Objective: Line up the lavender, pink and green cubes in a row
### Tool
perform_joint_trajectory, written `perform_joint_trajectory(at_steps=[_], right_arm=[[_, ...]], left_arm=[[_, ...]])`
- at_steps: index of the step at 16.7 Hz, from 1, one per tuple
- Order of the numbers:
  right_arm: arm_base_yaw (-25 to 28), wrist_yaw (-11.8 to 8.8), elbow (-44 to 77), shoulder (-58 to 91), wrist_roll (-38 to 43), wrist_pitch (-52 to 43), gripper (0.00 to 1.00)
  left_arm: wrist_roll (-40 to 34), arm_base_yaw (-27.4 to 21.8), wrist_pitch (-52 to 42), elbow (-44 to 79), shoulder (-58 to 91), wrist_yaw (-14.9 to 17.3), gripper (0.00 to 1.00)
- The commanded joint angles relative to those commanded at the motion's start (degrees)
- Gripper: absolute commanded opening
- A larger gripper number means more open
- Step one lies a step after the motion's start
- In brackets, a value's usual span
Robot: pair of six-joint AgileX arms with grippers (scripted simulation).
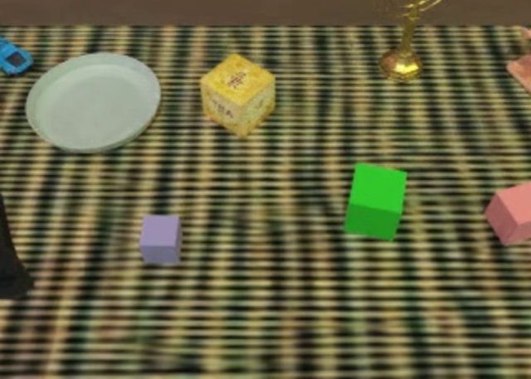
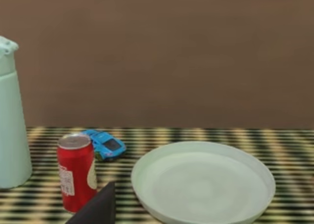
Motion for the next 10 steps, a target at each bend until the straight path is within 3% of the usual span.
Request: perform_joint_trajectory(at_steps=[5,10], right_arm=[[0.00,0.00,0.00,0.00,0.00,0.00,1.00],[0.00,0.00,0.00,0.00,0.00,0.00,1.00]], left_arm=[[-0.88,-0.87,-2.23,3.26,3.54,-0.03,1.00],[-4.55,-4.82,-11.95,17.36,21.53,0.04,1.00]])
